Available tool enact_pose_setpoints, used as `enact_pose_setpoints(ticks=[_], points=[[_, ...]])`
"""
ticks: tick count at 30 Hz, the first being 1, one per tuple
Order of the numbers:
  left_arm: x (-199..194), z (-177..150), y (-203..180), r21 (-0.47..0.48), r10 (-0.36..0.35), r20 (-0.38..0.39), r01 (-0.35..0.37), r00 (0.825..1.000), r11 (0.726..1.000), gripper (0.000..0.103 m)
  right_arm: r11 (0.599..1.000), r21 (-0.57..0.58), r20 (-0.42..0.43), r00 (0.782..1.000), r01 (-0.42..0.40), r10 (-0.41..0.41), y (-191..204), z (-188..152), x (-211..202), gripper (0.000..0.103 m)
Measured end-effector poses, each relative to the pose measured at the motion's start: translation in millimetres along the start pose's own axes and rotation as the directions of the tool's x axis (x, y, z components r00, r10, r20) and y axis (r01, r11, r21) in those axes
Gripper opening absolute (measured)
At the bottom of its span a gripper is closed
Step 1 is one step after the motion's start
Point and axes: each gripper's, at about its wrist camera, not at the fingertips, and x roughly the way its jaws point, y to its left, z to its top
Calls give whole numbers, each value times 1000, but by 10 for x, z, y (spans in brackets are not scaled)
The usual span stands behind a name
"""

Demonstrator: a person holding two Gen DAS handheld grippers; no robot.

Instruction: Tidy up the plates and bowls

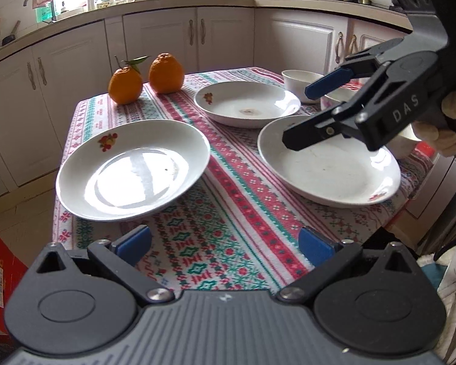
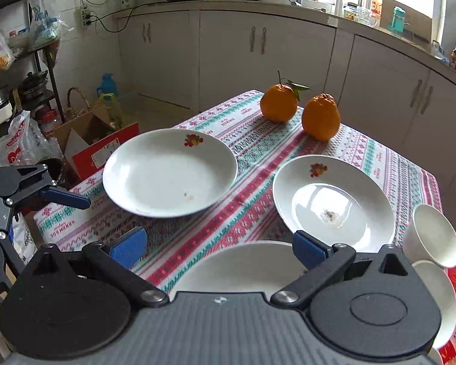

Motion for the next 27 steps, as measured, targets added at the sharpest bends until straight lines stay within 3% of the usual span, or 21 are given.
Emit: enact_pose_setpoints(ticks=[14, 27], points=[[338, 73, -537, 103, -148, -49, 152, 988, 983, 102, 994, 90, -39, 998, 56, -52, -346, -494, -342, 103], [575, 138, -649, 137, -194, -74, 203, 978, 970, 102, 986, 161, -92, 996, 35, -20, -729, -476, -254, 103]])
